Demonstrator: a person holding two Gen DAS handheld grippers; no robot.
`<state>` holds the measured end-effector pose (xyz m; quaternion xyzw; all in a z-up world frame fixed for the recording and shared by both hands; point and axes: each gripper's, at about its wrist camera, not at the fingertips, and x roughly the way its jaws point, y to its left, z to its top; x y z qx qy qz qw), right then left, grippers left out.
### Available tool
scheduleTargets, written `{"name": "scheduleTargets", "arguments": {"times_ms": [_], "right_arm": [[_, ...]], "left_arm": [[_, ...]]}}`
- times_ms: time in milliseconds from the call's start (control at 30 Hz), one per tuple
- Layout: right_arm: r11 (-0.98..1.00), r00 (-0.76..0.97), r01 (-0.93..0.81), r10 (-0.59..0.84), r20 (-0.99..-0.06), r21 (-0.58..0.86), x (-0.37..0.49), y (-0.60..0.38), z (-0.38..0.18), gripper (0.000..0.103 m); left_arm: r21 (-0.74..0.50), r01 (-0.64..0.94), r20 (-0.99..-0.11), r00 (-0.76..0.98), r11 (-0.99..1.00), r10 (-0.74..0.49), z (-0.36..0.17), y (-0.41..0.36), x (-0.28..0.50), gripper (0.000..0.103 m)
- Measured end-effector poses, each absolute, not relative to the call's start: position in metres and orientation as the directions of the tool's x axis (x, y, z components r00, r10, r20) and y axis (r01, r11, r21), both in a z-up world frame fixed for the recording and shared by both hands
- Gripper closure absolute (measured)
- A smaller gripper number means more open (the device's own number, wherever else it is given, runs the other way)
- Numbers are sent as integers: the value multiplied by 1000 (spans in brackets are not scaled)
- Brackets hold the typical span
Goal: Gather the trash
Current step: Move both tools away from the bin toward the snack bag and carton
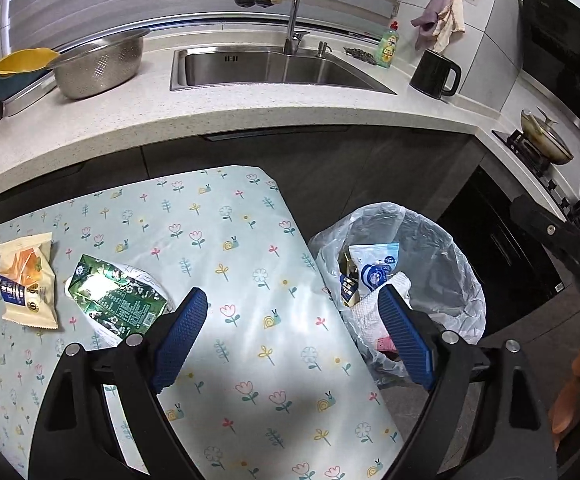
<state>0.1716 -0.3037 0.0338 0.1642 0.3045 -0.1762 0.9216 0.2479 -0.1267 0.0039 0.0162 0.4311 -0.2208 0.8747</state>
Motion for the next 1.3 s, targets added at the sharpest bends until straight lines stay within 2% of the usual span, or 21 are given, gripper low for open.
{"name": "scheduleTargets", "arguments": {"times_ms": [300, 467, 1167, 1300], "right_arm": [[900, 756, 397, -208, -621, 181, 167, -277, 39, 55], [911, 760, 371, -188, -623, 178, 164, -257, 39, 51], [962, 739, 224, -62, -671, 157, 182, -147, 23, 44], [968, 729, 198, -40, -683, 155, 191, -126, 14, 39]], "left_arm": [[-168, 377, -755, 545, 911, -365, 12, -106, 243, 19], [-176, 349, -749, 559, 920, -355, 16, -85, 241, 14], [-197, 145, -765, 595, 970, -245, 10, 51, 249, 12], [-212, 95, -775, 590, 973, -227, 3, 76, 255, 12]]}}
